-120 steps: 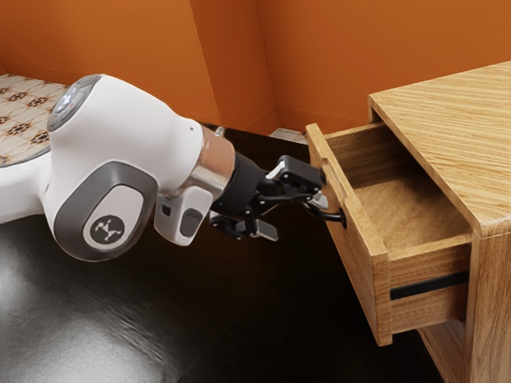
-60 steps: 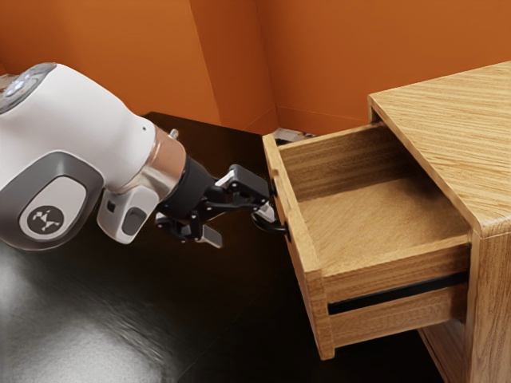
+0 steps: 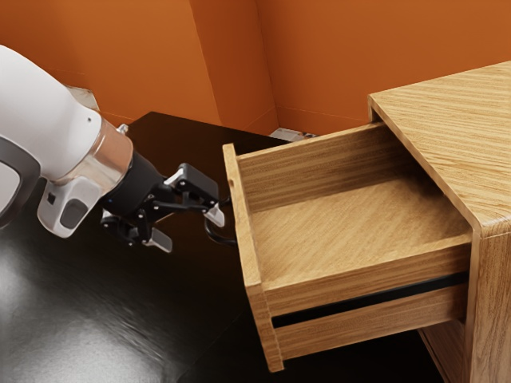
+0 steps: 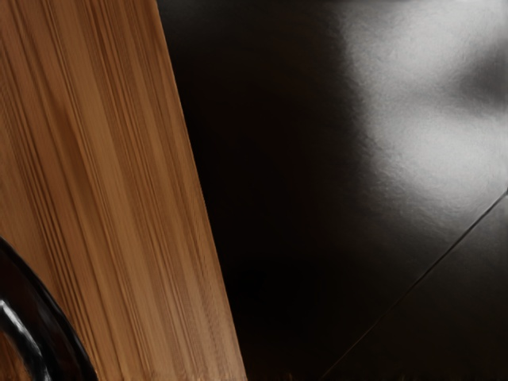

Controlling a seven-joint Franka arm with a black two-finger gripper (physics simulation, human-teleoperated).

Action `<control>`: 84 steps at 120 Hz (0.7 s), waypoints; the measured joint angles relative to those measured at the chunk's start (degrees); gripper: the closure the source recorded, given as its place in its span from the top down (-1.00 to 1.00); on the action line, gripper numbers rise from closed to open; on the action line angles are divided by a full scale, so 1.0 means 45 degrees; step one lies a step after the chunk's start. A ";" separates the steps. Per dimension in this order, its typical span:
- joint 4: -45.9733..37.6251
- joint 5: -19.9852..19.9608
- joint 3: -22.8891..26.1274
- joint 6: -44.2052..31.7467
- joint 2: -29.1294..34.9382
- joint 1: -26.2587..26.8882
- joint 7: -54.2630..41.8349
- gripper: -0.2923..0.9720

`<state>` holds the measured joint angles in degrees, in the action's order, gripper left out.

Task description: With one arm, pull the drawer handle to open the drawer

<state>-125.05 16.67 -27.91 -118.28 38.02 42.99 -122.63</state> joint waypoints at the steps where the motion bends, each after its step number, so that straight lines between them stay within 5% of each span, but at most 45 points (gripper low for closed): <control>1: 0.0010 0.0004 0.0001 0.0012 0.0004 -0.0003 0.0007 0.53; 32: 0.0711 0.0058 0.0534 0.0372 0.0405 -0.0146 0.0180 0.54; 50: 0.2622 -0.0070 0.0645 0.1163 0.0183 -0.0097 0.0486 0.54; 84: 0.7230 0.0037 0.0272 0.4846 -0.2932 -0.0492 0.2981 0.54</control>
<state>-92.51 16.83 -26.68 -96.47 24.83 40.77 -109.22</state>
